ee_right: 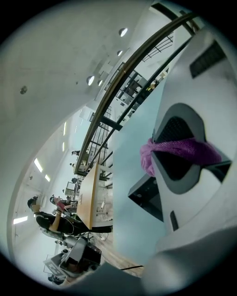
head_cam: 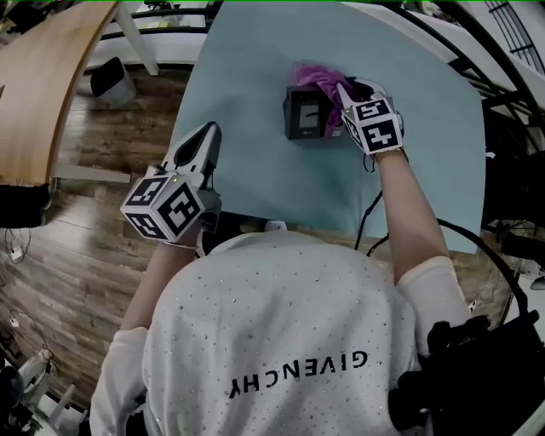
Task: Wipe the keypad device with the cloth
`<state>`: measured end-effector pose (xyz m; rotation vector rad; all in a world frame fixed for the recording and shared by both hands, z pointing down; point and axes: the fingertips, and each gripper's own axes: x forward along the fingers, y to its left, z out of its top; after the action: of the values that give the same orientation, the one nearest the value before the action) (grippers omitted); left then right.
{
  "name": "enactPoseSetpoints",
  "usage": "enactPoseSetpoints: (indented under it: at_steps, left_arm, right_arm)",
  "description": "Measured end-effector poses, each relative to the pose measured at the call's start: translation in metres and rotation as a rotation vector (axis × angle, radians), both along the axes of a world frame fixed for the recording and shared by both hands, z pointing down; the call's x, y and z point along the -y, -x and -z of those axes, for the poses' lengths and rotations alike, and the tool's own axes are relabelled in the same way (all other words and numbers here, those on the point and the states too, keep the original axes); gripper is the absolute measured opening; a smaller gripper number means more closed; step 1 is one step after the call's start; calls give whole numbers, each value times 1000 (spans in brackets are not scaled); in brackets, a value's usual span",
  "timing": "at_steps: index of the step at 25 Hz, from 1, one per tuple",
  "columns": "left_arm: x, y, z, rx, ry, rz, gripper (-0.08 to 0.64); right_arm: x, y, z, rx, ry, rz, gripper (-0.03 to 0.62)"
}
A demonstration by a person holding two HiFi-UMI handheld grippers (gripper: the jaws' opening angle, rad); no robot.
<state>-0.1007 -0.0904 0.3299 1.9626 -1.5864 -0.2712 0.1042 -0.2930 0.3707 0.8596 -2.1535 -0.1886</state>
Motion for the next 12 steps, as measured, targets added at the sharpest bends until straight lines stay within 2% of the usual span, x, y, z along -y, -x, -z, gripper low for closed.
enactPoseSetpoints:
  at_steps: [3, 7, 10, 12]
  left_arm:
    - [-9, -20, 10, -4, -14, 36, 0]
    - [-21, -28, 31, 1, -91, 131, 0]
    - [-27, -38, 32, 25, -85, 158, 0]
    - [-31, -45, 31, 41, -78, 172, 0]
  right_arm:
    - [6, -17, 4, 33, 4, 18, 55]
    - [14, -31, 3, 94, 14, 23, 55]
    - [21, -46, -4, 137, 42, -5, 55]
    - [23, -59, -15, 131, 77, -30, 55]
